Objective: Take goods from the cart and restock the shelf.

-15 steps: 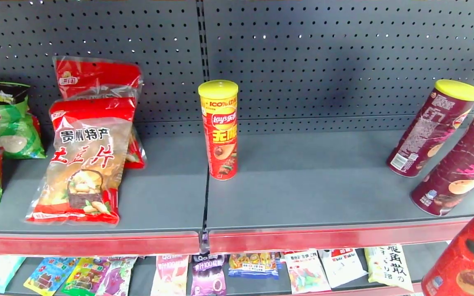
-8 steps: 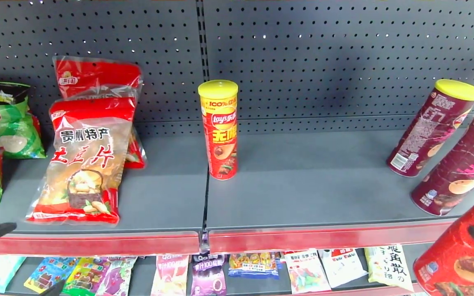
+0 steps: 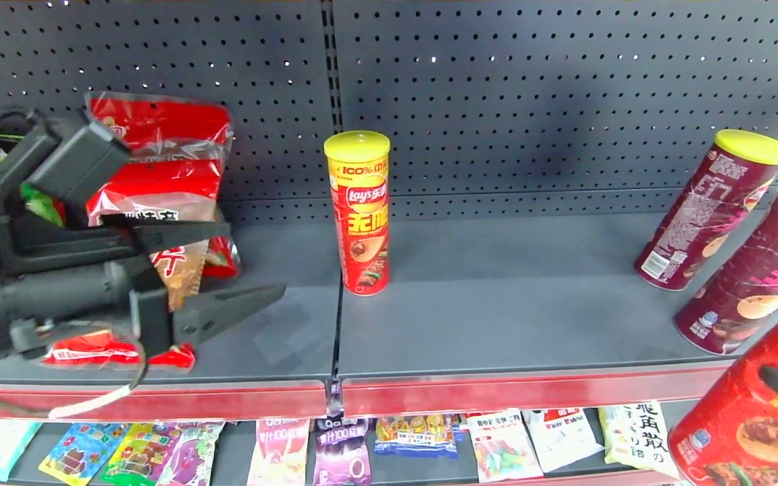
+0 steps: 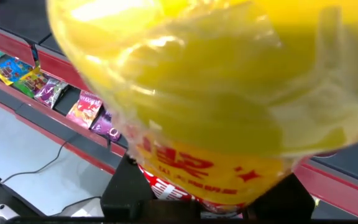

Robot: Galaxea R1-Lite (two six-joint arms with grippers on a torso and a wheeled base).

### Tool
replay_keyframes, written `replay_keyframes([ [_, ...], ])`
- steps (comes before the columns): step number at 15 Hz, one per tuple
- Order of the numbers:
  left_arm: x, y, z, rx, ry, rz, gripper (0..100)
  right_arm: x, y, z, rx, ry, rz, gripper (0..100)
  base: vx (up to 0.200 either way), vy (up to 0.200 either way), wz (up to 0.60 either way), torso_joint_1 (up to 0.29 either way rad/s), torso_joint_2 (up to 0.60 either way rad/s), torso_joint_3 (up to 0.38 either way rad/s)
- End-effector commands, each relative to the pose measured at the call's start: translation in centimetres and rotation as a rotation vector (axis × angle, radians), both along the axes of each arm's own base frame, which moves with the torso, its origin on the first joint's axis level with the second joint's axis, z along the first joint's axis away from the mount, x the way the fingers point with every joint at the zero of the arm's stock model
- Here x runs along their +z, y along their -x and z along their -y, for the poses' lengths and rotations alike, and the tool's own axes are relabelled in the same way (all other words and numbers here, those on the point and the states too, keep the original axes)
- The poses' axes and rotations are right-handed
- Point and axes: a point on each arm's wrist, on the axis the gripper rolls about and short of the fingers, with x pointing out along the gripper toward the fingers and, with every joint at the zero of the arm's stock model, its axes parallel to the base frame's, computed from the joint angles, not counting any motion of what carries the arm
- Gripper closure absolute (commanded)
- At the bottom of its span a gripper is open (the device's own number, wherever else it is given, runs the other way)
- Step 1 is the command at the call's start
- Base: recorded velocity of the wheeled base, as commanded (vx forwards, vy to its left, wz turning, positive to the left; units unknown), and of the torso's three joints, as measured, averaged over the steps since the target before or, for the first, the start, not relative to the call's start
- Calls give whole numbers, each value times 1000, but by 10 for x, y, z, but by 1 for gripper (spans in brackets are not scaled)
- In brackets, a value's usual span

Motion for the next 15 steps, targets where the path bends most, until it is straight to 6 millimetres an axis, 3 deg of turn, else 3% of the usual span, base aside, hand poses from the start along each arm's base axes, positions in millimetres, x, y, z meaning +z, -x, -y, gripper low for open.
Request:
replay_keyframes([
  [1, -18, -56, 33, -22, 0, -2, 0, -1, -1, 0, -2, -2, -8, 100, 0, 0, 0, 0, 0, 0],
  [2, -23, -74, 41, -22, 20, 35, 0, -1, -1, 0, -5, -7, -10, 100, 0, 0, 0, 0, 0, 0],
  [5, -19, -96, 52, -22, 34, 65, 0, -1, -2, 0, -7, -11, -15, 100, 0, 0, 0, 0, 0, 0],
  [15, -11, -129, 74, -14, 46, 107, 0, -2, -2, 0, -15, -10, -22, 100, 0, 0, 0, 0, 0, 0],
])
